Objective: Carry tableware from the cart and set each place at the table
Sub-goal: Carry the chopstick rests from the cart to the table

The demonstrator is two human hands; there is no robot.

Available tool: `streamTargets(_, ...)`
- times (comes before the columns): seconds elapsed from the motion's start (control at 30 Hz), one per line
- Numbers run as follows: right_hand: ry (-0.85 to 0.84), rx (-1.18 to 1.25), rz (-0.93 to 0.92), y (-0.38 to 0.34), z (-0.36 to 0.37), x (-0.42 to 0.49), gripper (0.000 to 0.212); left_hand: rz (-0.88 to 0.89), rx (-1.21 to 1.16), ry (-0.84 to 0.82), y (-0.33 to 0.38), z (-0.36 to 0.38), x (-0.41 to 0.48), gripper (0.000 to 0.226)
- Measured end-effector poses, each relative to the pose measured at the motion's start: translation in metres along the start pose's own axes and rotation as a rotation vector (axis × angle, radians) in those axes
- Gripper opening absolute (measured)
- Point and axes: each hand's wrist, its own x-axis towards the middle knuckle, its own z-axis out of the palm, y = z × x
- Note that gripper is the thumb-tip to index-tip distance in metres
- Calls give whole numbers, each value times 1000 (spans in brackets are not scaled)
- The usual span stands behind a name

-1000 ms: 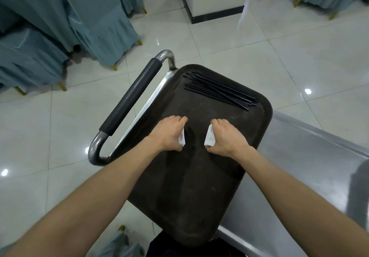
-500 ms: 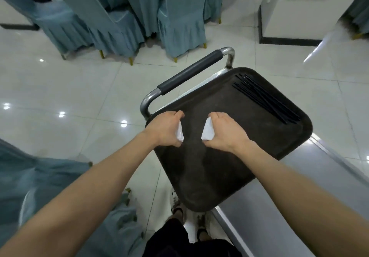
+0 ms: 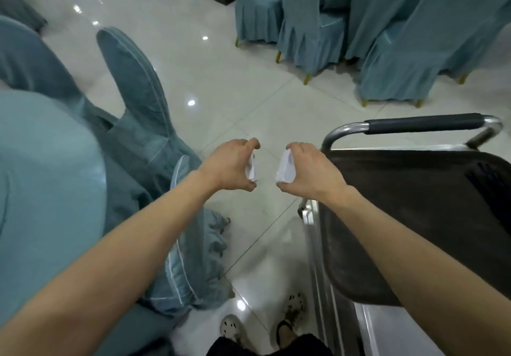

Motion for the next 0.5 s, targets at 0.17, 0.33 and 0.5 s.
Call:
streamTargets(0.17, -63, 3, -151, -90, 27, 23, 82, -154, -38, 77, -76, -14, -80, 98)
streamTargets(0.33, -99, -7, -306, -178, 55, 30, 81, -287, -41, 131, -139, -13, -164, 91)
streamTargets(0.5, -137, -43, -461, -261, 89, 29, 74, -416, -78, 142, -185, -5, -246, 97)
